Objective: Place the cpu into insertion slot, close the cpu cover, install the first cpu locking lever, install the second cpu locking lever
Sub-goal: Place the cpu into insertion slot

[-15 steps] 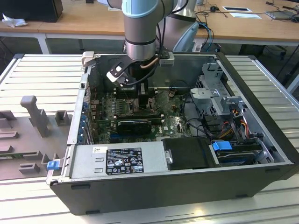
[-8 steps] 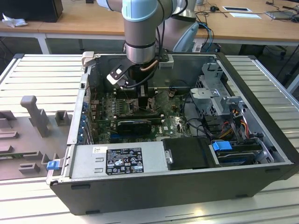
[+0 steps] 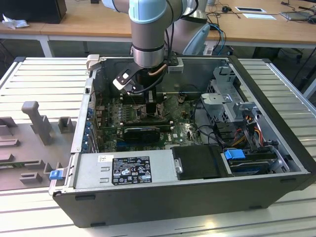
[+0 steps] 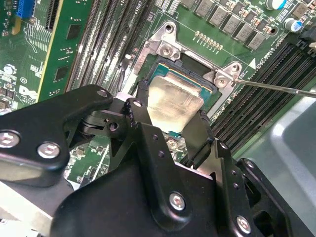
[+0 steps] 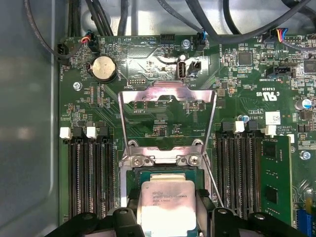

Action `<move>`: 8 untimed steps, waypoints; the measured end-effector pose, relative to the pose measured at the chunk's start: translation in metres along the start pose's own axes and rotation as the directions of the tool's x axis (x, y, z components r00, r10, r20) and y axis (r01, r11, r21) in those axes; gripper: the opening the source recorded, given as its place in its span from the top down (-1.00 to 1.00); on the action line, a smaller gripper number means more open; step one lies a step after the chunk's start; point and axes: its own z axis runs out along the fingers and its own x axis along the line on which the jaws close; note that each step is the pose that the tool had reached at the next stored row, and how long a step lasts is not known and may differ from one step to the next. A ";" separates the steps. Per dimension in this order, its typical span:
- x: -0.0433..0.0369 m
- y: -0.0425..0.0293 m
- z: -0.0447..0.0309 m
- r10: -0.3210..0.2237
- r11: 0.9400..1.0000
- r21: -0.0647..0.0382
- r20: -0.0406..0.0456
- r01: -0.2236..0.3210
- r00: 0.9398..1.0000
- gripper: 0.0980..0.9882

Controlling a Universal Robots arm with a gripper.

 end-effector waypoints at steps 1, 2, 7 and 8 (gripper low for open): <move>0.0000 0.0000 0.0002 0.000 1.000 0.000 0.000 0.000 1.000 0.03; 0.0000 0.0000 0.0005 0.000 1.000 0.000 0.000 0.000 1.000 0.00; 0.0000 -0.0001 0.0014 0.000 1.000 0.000 -0.001 0.000 1.000 -0.14; 0.0000 -0.0001 0.0014 0.000 1.000 0.000 -0.001 0.000 1.000 -0.14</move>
